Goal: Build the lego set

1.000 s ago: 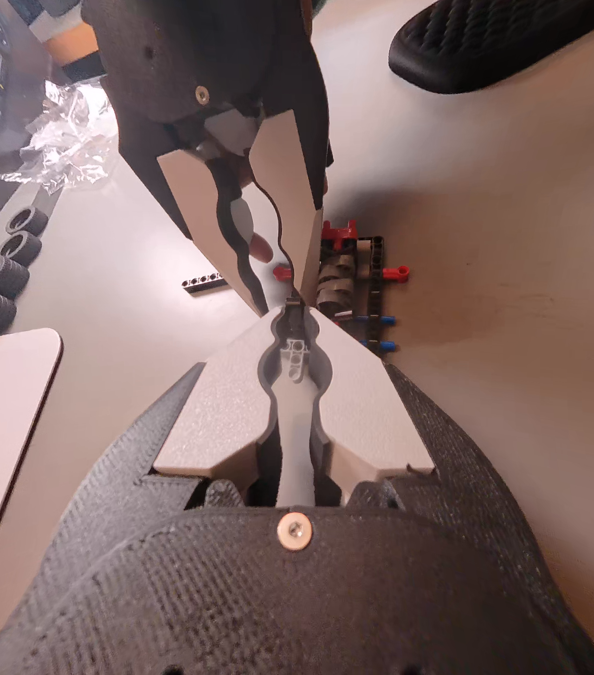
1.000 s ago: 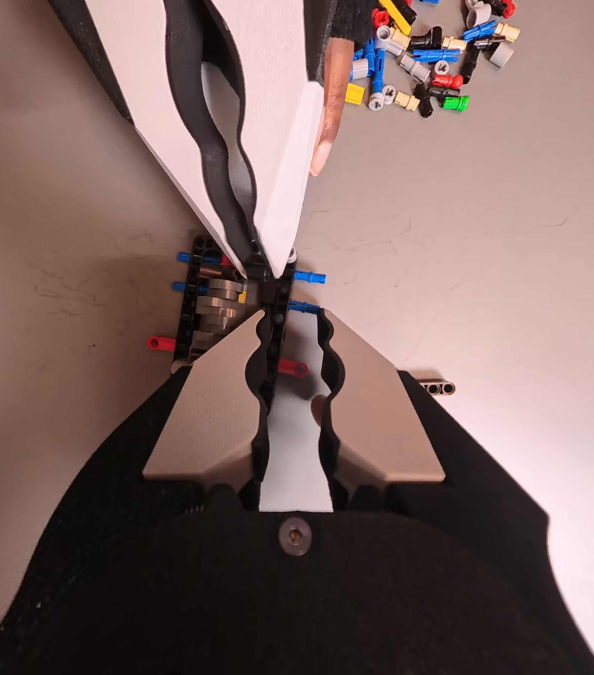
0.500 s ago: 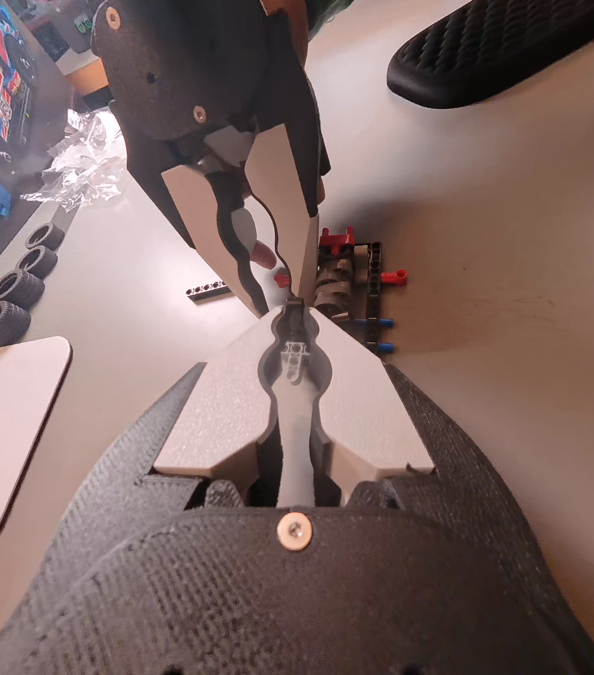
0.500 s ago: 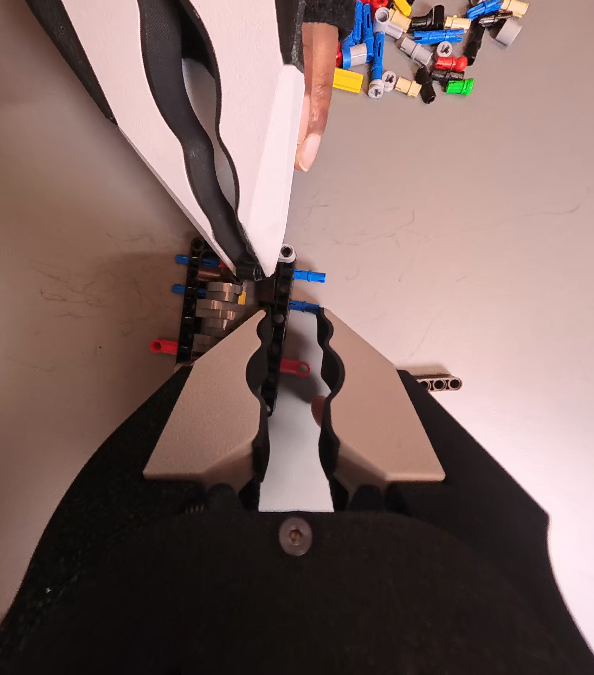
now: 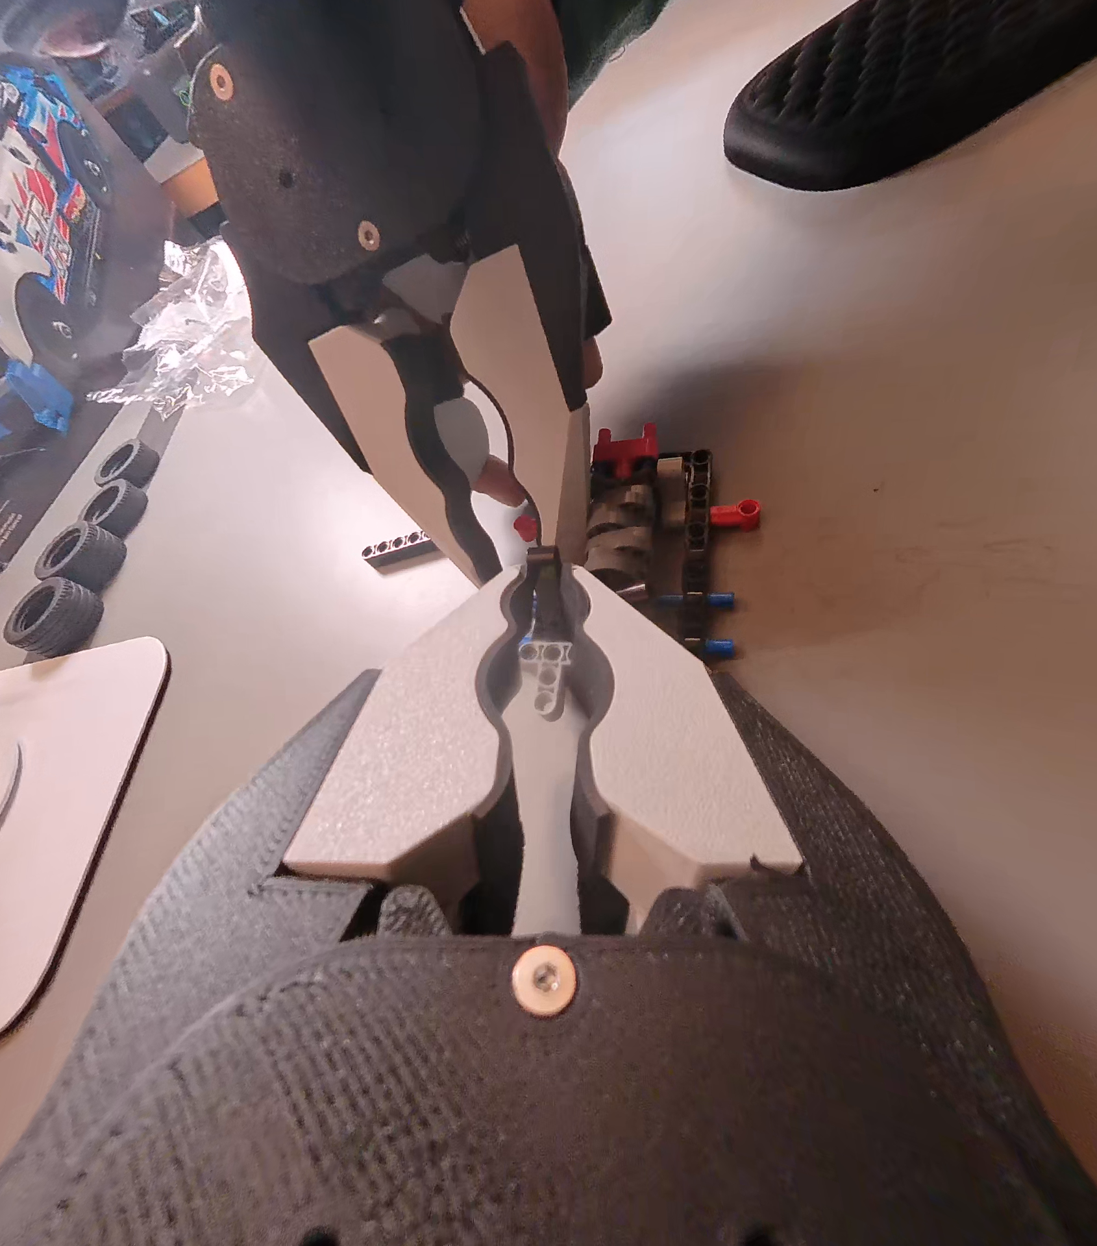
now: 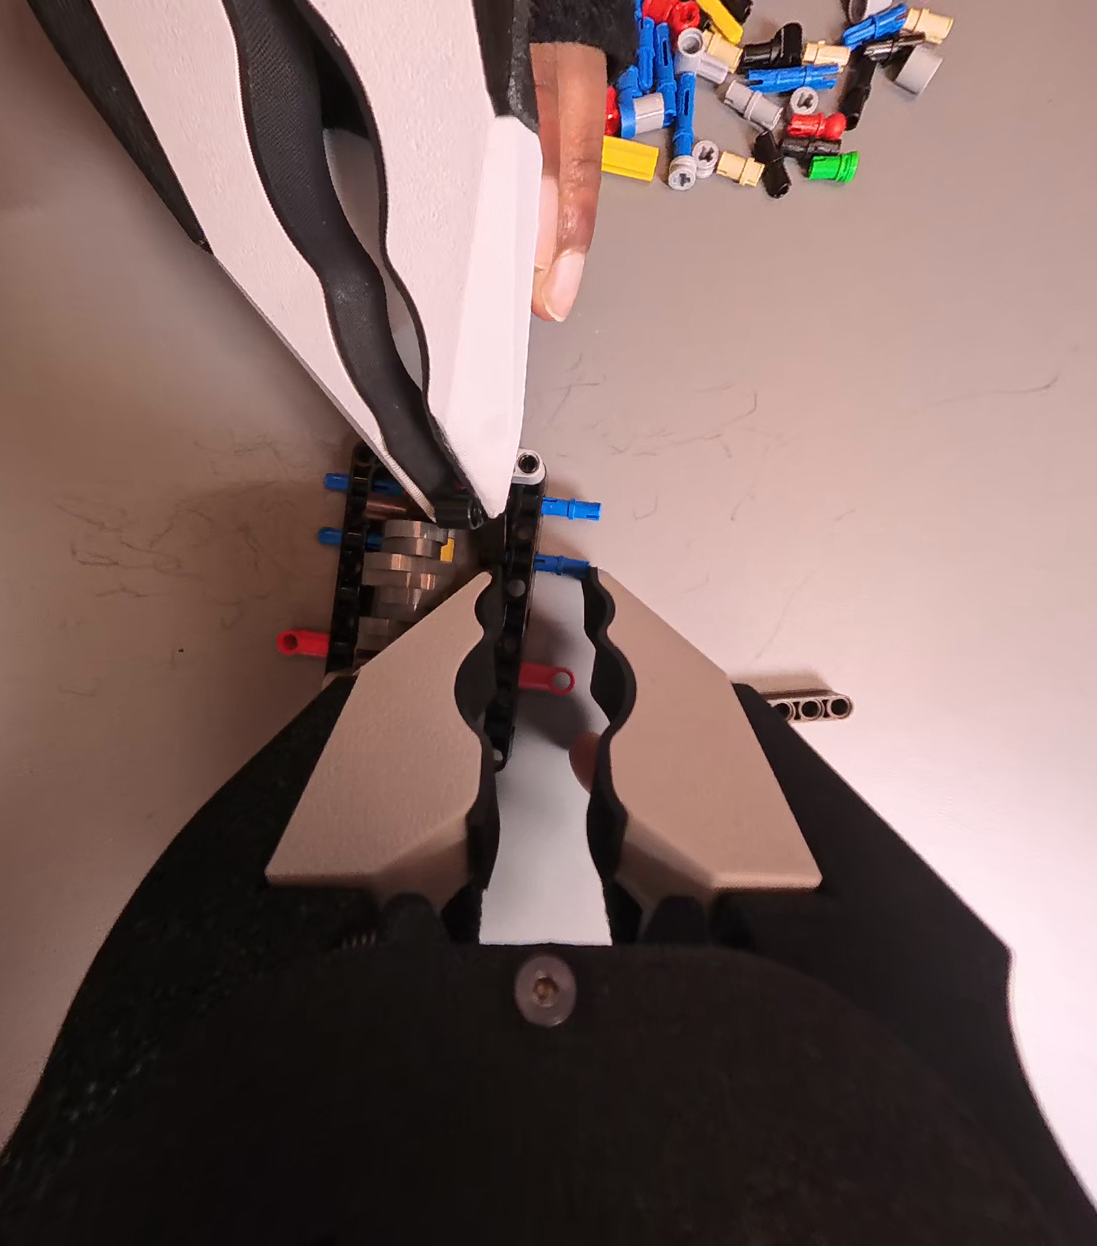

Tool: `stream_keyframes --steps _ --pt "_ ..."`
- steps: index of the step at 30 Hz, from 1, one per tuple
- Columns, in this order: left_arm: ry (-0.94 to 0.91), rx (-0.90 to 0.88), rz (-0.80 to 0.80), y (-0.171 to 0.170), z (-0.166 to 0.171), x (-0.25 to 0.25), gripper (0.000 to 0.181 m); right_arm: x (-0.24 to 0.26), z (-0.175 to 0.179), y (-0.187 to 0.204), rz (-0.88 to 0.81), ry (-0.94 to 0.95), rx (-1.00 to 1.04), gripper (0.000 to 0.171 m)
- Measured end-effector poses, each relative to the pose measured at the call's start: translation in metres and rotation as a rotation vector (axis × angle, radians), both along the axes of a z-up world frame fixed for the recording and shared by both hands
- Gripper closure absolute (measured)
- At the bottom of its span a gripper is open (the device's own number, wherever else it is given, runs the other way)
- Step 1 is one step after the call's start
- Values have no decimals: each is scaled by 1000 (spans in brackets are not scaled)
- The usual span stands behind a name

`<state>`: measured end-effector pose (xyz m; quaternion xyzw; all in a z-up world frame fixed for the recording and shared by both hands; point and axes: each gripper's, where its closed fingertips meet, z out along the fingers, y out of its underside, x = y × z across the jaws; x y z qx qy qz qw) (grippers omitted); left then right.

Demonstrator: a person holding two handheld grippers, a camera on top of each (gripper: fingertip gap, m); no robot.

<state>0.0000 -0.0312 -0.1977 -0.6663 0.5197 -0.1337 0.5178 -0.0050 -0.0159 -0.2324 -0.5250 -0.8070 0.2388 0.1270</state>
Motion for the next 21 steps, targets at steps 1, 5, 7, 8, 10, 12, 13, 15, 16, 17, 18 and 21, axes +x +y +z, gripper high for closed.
stream_keyframes --steps 1,5,7,8,10,12,13,15,16,17,18,21 --pt "5 8 -2 0 0 0 175 0 0 0 1 0 1 149" --pt "17 31 -5 -1 0 0 175 1 0 -4 14 2 -14 157" --pt "17 38 7 1 0 -1 175 2 0 -6 3 -1 -26 165" --pt "18 41 10 1 0 -1 175 1 0 -4 -5 10 -11 165" --pt "15 35 8 1 0 0 175 1 0 -4 -7 13 -21 165" --pt "12 34 -5 0 1 0 175 2 1 -5 3 9 -23 165" --pt "8 28 -3 0 1 0 174 2 1 -5 2 3 -20 165" --pt "-3 16 -3 0 2 0 175 1 2 -4 0 4 -19 164" --pt "-5 13 -5 0 2 0 175 1 3 -2 -5 6 -14 159" --pt "-7 9 -7 0 2 1 175 2 3 1 -13 5 -8 152" --pt "-8 5 -8 0 2 1 175 2 3 3 -16 -1 -13 150" --pt "-4 -5 -10 0 1 2 174 2 5 1 -4 7 -34 150"
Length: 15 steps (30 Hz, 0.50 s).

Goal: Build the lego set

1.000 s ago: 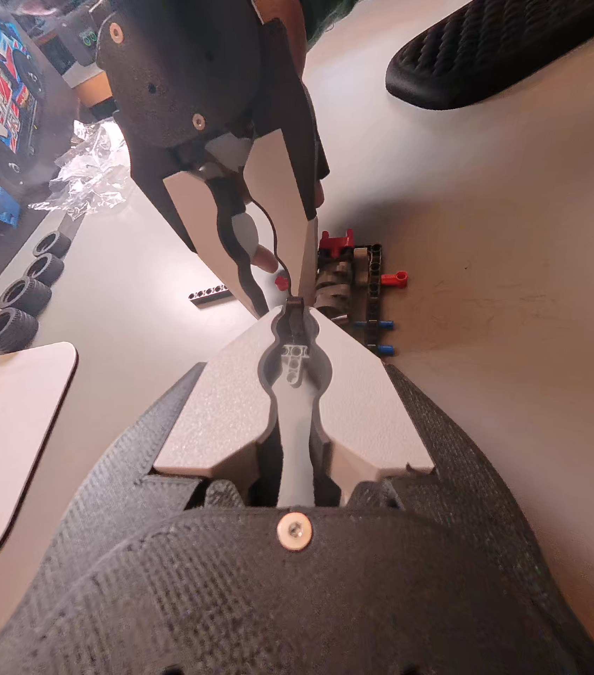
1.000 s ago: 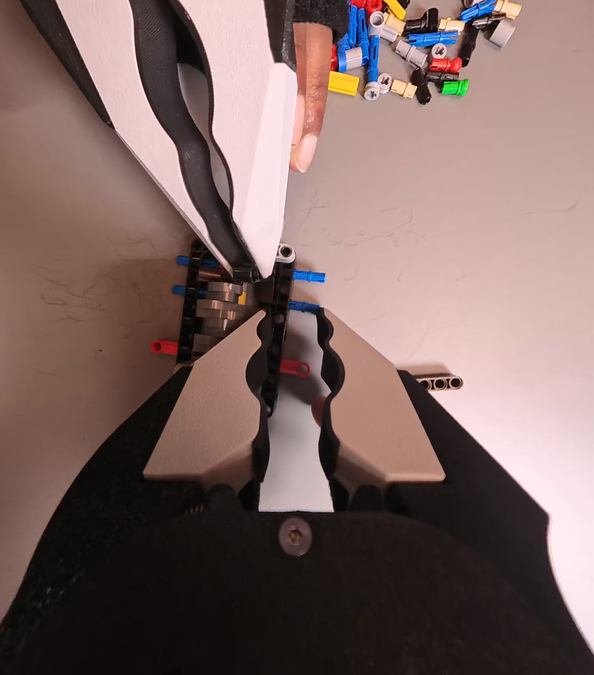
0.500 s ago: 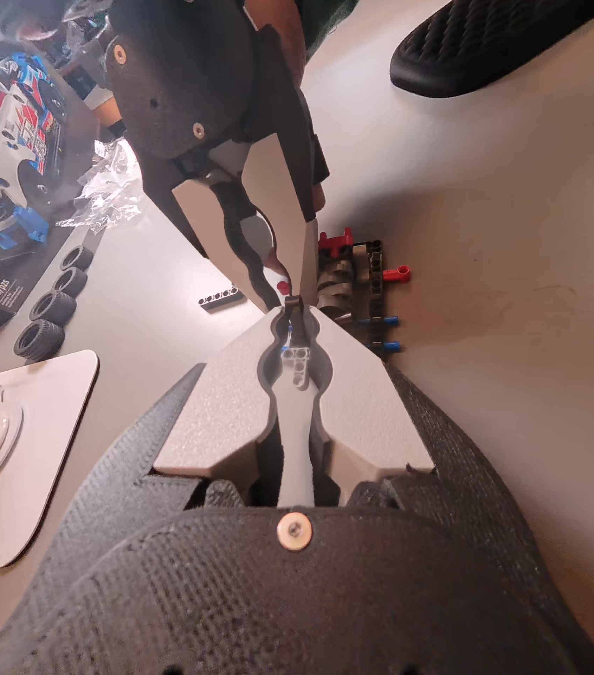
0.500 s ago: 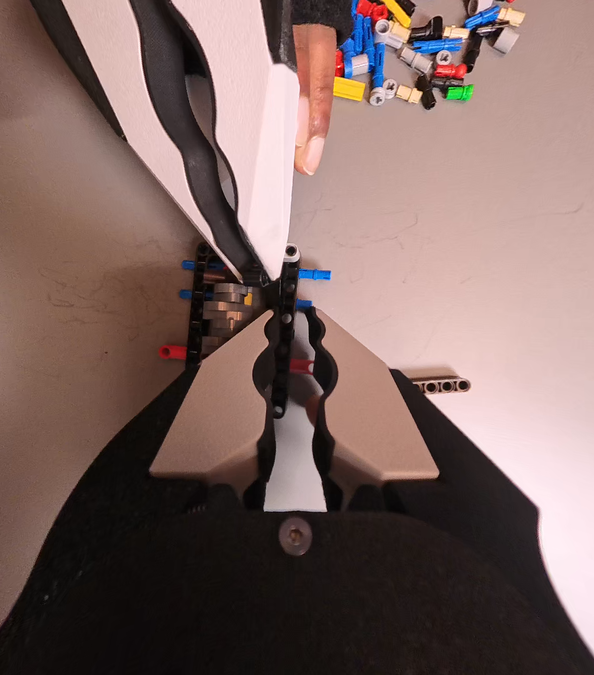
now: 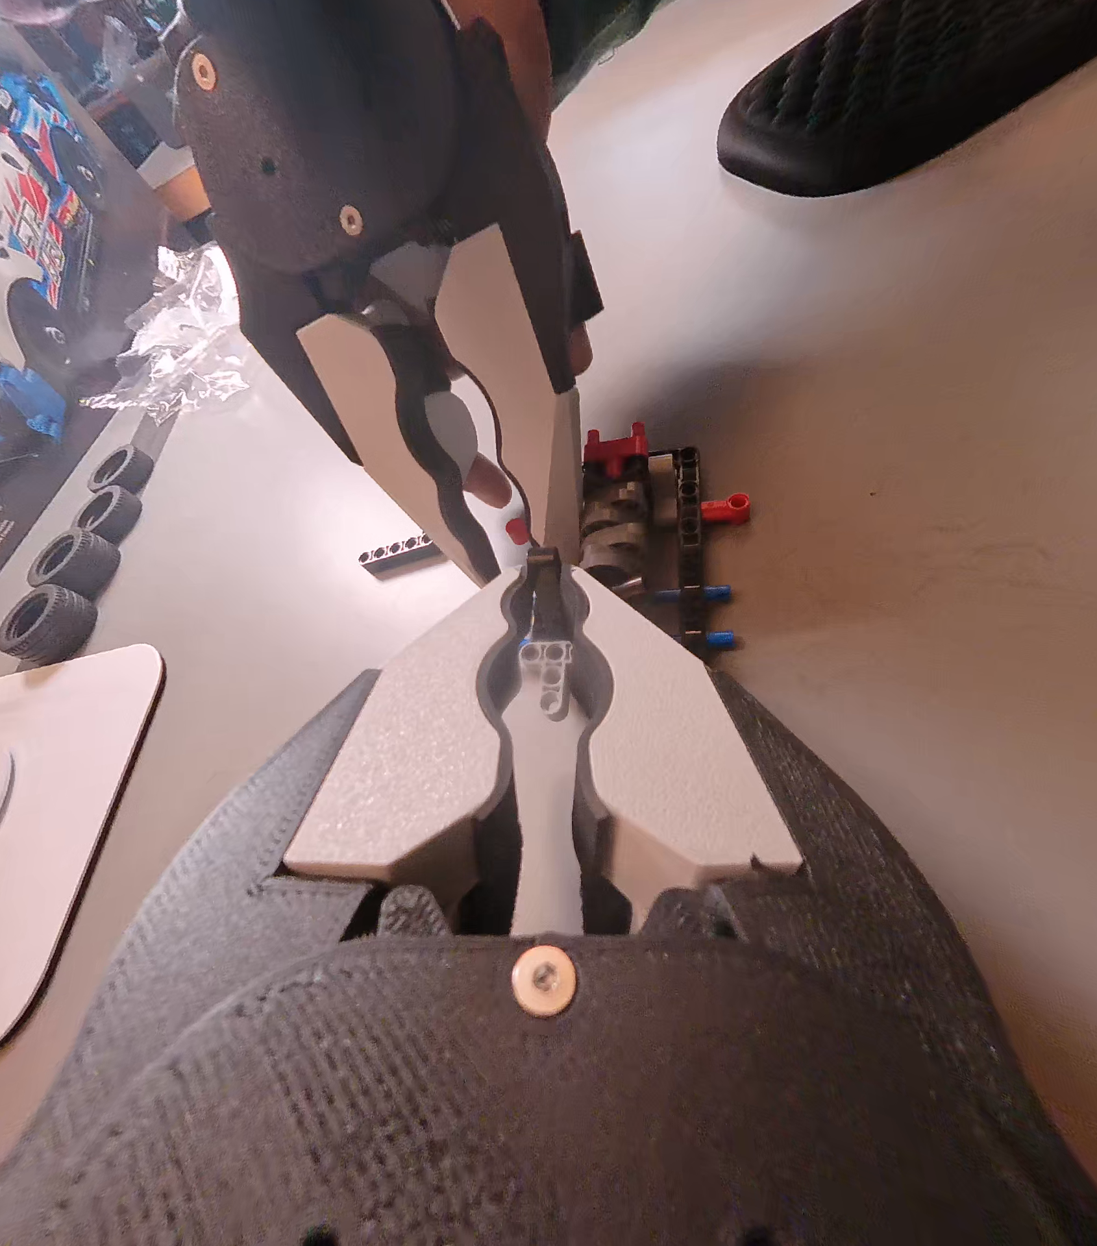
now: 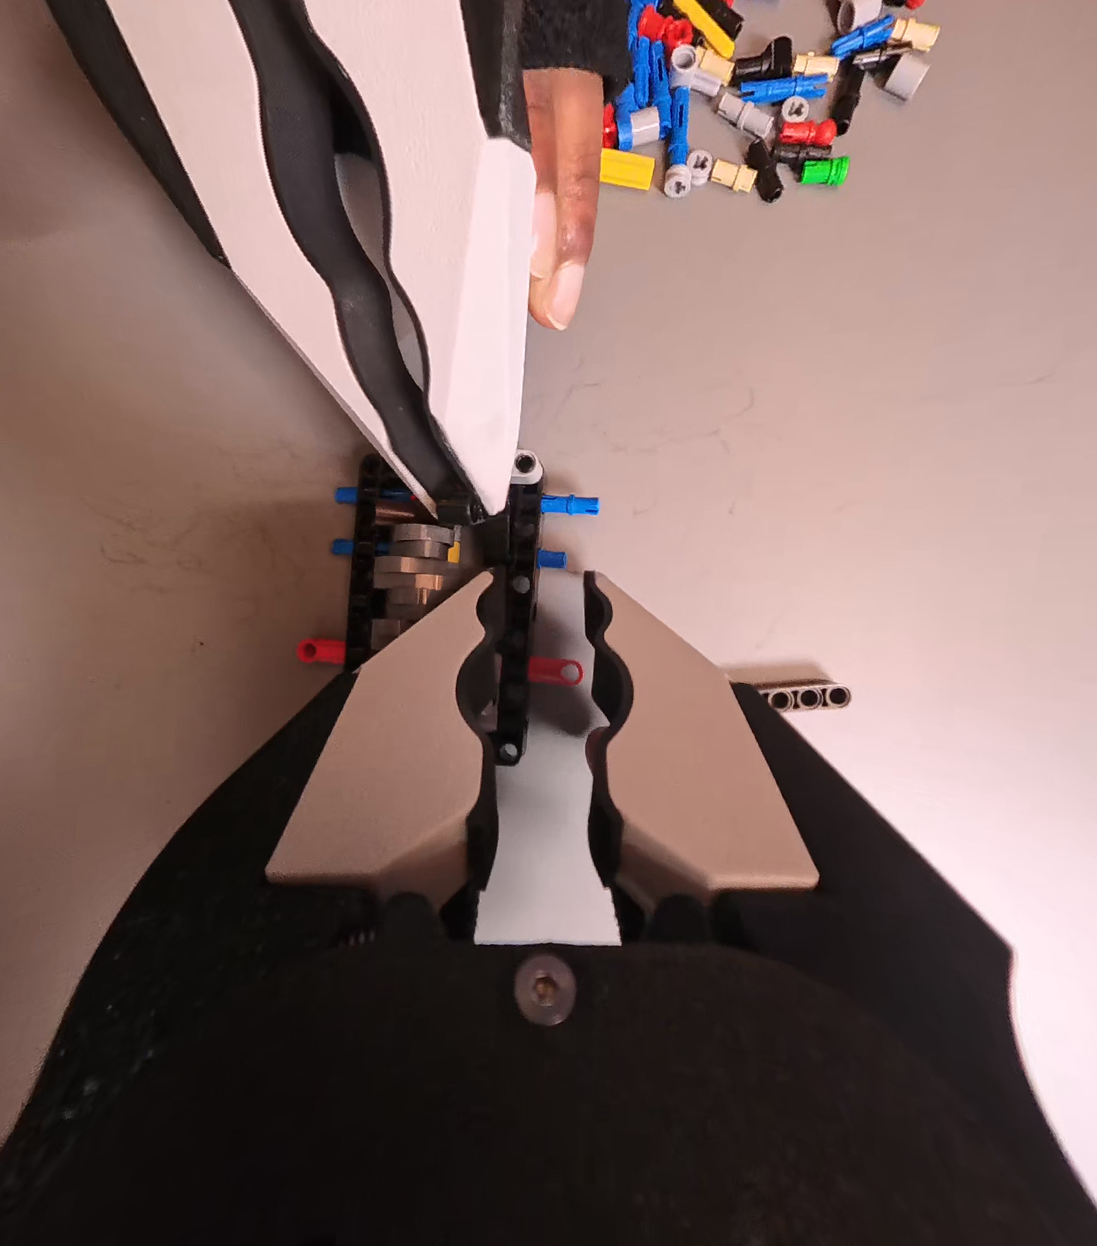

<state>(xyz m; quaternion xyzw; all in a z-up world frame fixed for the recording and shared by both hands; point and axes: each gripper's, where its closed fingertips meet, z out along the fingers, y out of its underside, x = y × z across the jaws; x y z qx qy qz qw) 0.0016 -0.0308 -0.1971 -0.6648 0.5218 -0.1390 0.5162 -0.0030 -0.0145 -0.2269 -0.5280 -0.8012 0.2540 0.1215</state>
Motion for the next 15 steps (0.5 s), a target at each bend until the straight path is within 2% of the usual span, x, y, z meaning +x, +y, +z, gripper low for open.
stream_keyframes --steps 10,12,15 --pt "18 -47 23 2 -1 -4 171 0 8 11 -2 0 9 152" --pt "17 -74 19 1 -1 -5 168 2 10 13 -18 10 2 152" --pt "2 -155 27 -2 1 -11 153 2 17 17 -37 46 -6 152"
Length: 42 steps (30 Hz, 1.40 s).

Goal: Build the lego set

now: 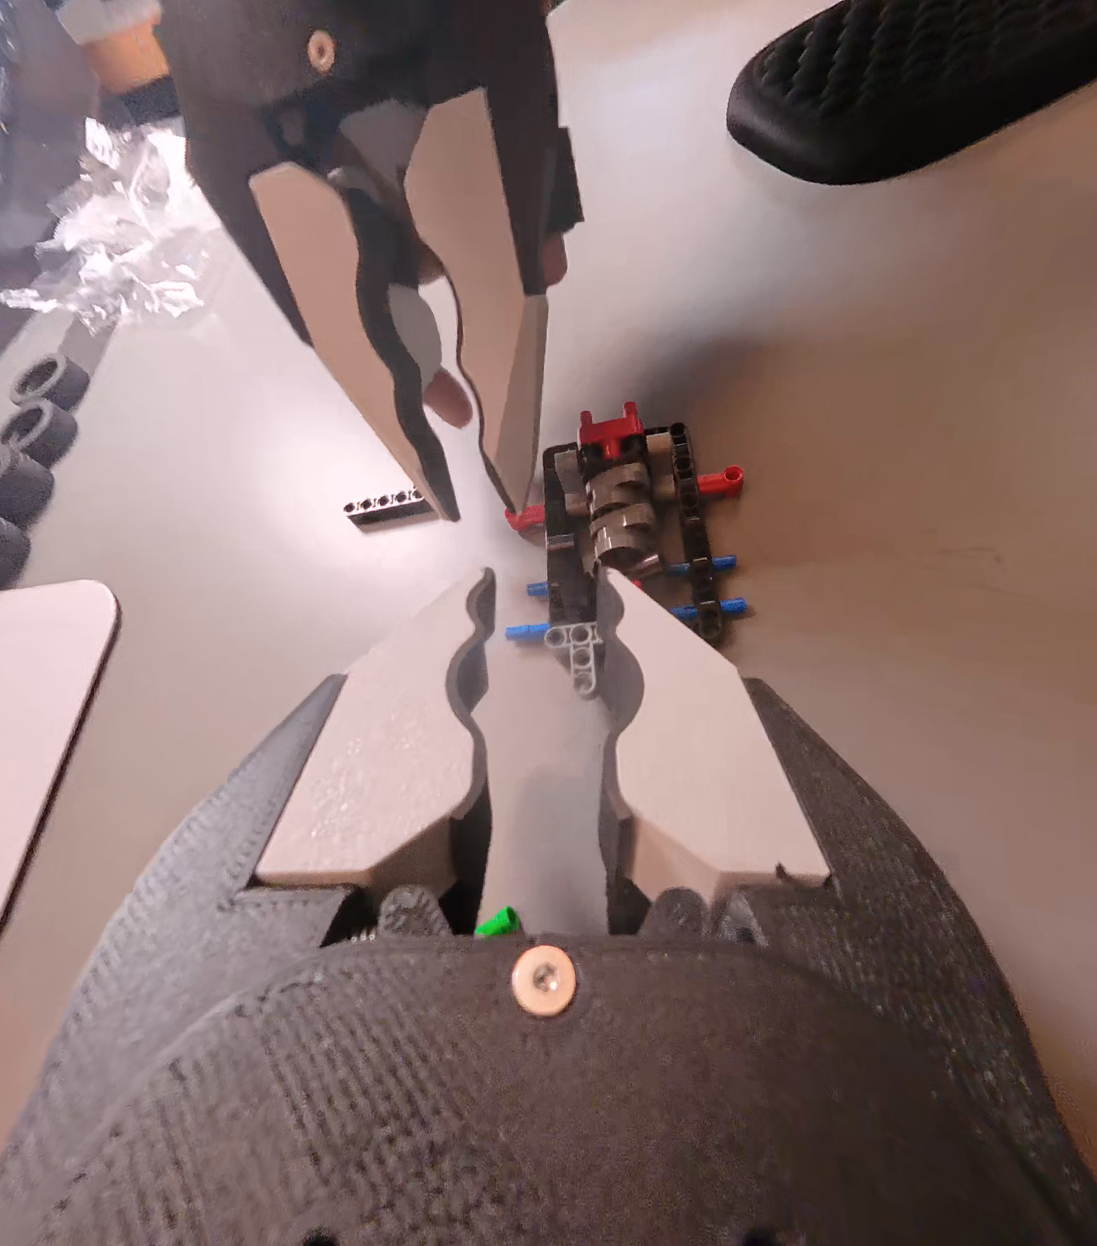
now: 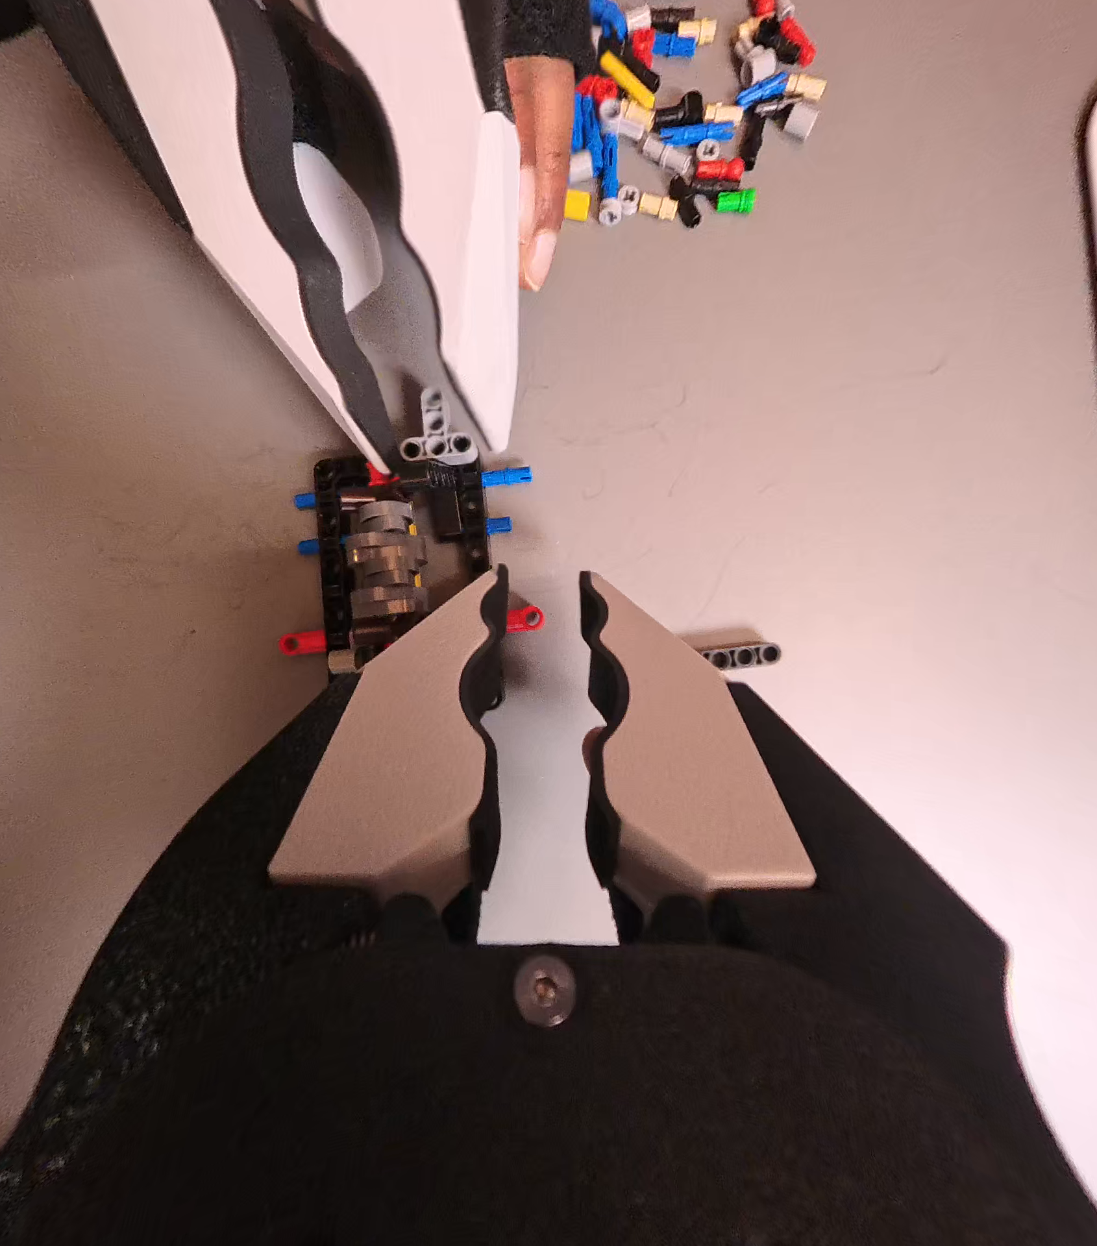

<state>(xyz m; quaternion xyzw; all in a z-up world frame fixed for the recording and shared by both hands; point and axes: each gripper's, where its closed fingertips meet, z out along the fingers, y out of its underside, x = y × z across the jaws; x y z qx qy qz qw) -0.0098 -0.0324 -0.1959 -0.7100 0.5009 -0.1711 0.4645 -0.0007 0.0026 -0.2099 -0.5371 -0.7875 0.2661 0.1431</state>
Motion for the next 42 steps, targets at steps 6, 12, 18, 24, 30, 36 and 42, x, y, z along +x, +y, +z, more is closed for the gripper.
stream_keyframes --steps 6,12,18,24,30,36,42 --pt "-79 -222 54 -14 1 -13 133 -3 21 -22 87 117 -72 154" --pt "10 -316 65 -19 -34 -15 143 -12 11 -37 105 87 -117 156" --pt "14 -282 75 -12 -33 -14 175 -17 8 -41 131 36 -106 164" --pt "29 -257 61 -14 -33 -11 175 -20 5 -47 165 -56 -63 165" --pt "36 -244 56 -15 -34 -11 175 -21 3 -49 182 -115 -28 165" --pt "27 -256 47 -16 -33 -11 175 -22 7 -48 156 -92 -50 151" --pt "-6 -272 30 -18 -29 -17 154 -1 14 -38 140 -51 -97 114"
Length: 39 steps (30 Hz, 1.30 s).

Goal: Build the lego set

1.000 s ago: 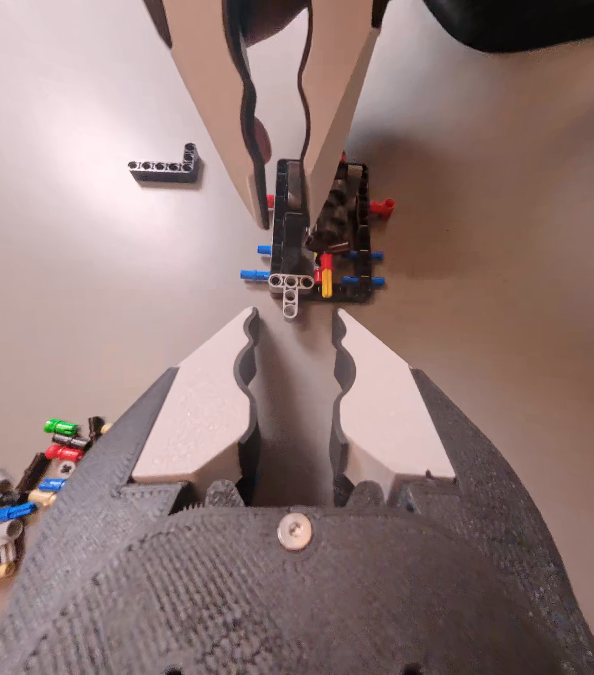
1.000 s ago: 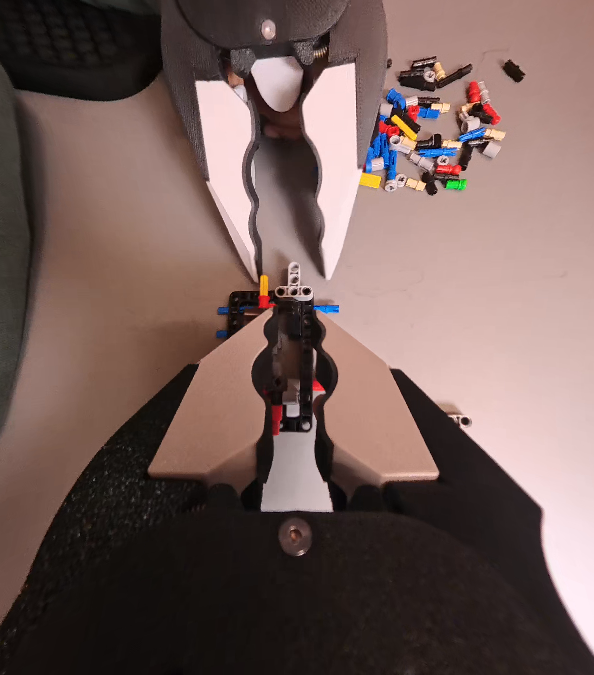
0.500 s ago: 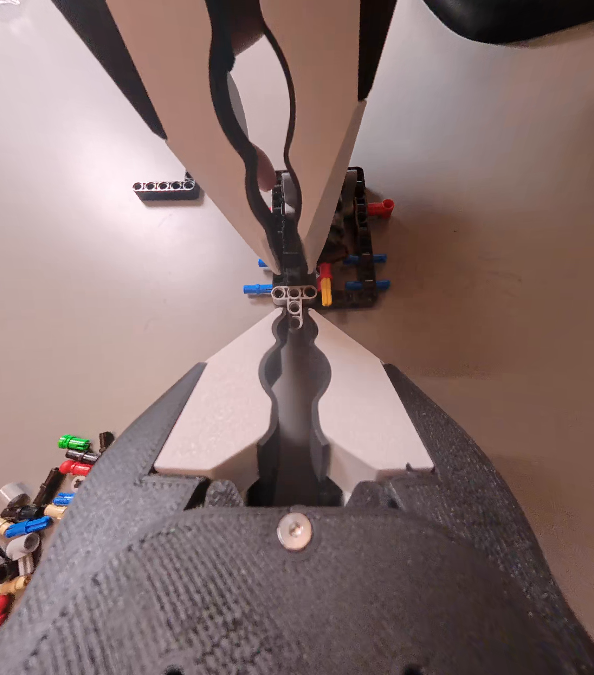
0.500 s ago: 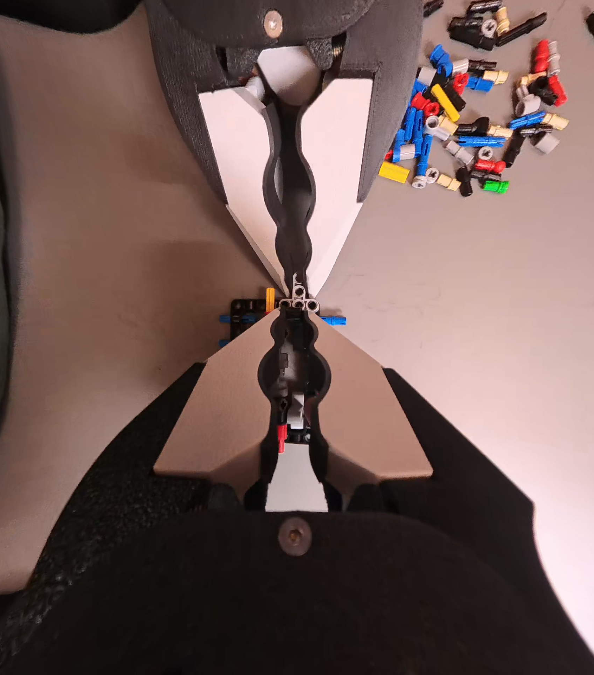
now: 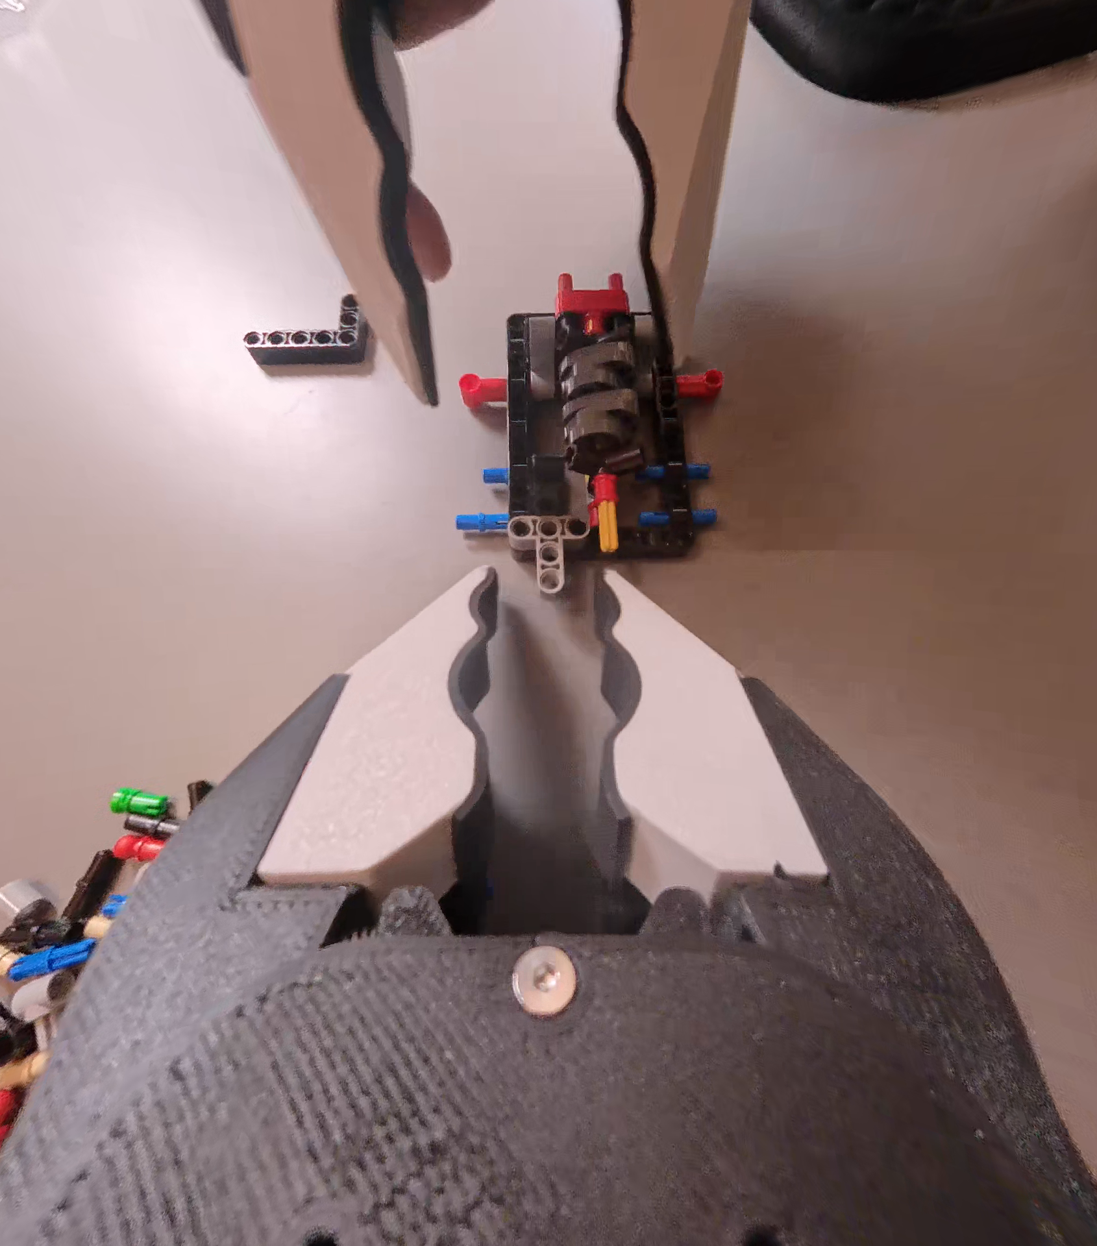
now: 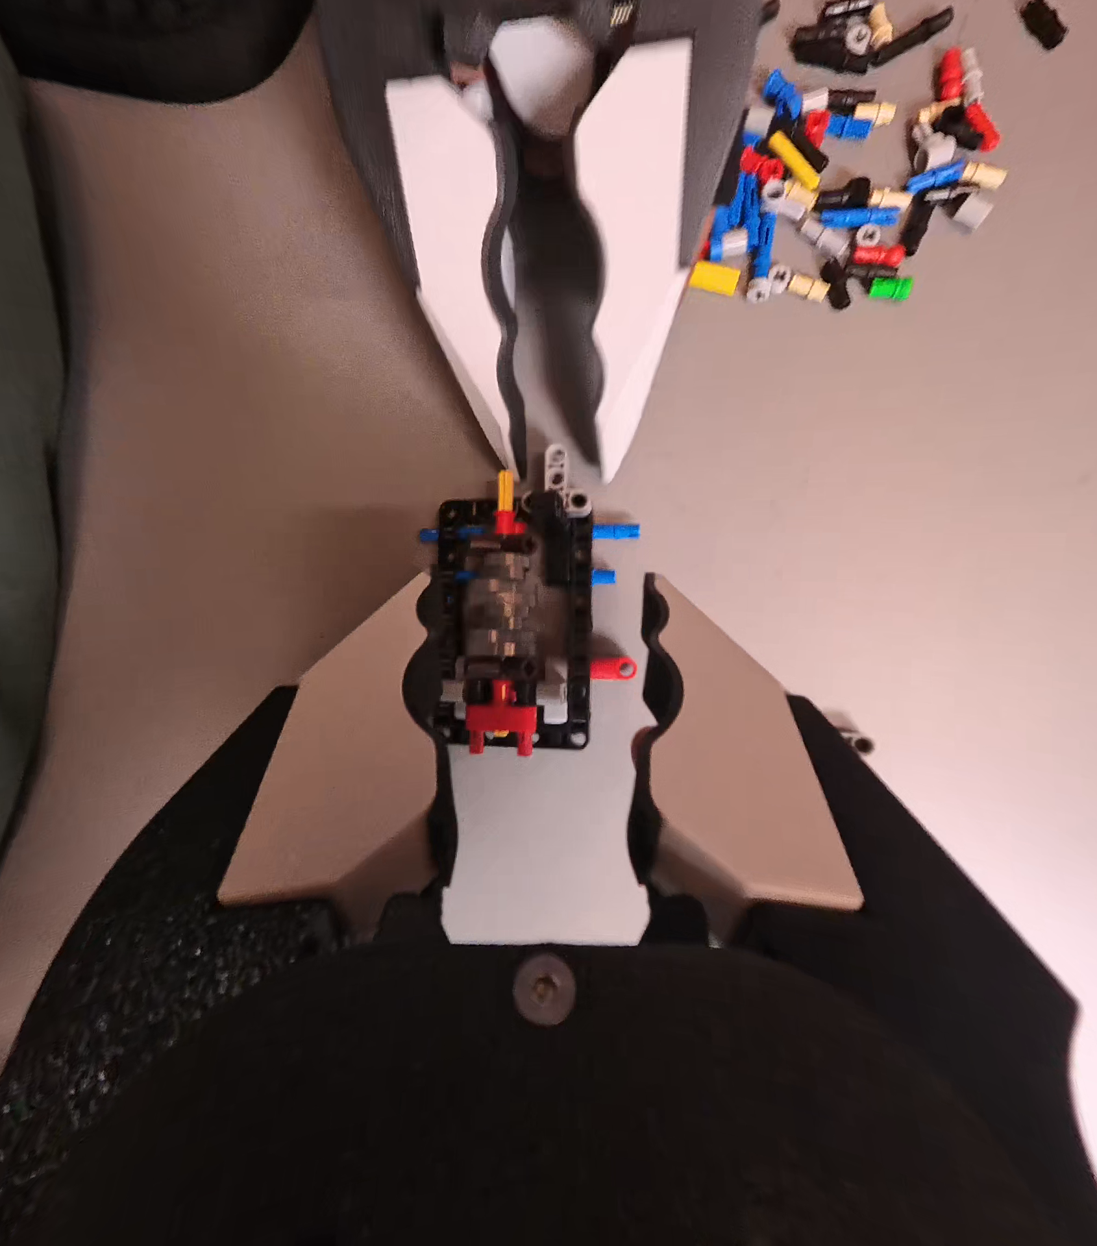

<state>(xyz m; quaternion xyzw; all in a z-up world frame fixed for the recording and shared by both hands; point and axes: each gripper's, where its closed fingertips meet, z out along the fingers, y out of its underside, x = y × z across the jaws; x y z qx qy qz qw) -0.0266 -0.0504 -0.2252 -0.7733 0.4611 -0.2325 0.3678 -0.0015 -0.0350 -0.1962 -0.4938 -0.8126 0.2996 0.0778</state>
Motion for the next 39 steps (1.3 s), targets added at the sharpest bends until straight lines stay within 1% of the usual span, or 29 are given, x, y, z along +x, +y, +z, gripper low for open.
stream_keyframes --steps 2,4,6,8,11,13,15,17,19,22,24,26,28,32,34,37,39 --pt "-54 -38 11 -2 6 -2 139 5 -5 -1 -17 8 -14 111" --pt "-89 -62 34 -3 11 0 128 0 -7 3 -53 38 -7 117" --pt "-79 -63 39 -5 11 8 118 -9 -4 8 -83 67 -43 126" --pt "-37 -54 52 -5 8 15 113 -15 -5 12 -90 55 -90 128" --pt "-10 -27 104 -3 11 19 112 -17 -14 8 -26 32 -107 126" --pt "7 -25 139 -2 10 19 110 -16 -14 2 9 31 -153 122" --pt "6 -31 154 -2 8 22 111 -17 -16 3 8 21 -189 118" --pt "1 -62 154 -3 5 26 111 -19 -16 8 -9 28 -205 120" --pt "8 -70 151 -1 3 24 116 -20 -18 15 -32 24 -201 126" --pt "-82 -90 150 4 21 19 127 -15 -22 21 -34 18 -162 133" --pt "-126 -113 155 7 31 15 143 -13 -26 24 -46 19 -136 137" --pt "-69 -94 163 10 29 11 151 -11 -28 25 -49 18 -117 142" --pt "7 -70 134 7 24 12 157 -8 -29 25 -44 9 -85 145" --pt "26 -65 102 5 24 22 160 -2 -30 24 -41 2 -62 149" --pt "73 -58 91 7 18 22 163 1 -29 24 -40 2 -69 151" --pt "108 -40 64 9 18 25 174 9 -31 22 -34 -7 -67 156" --pt "177 0 41 11 17 23 174 14 -31 21 -40 -10 -68 157"
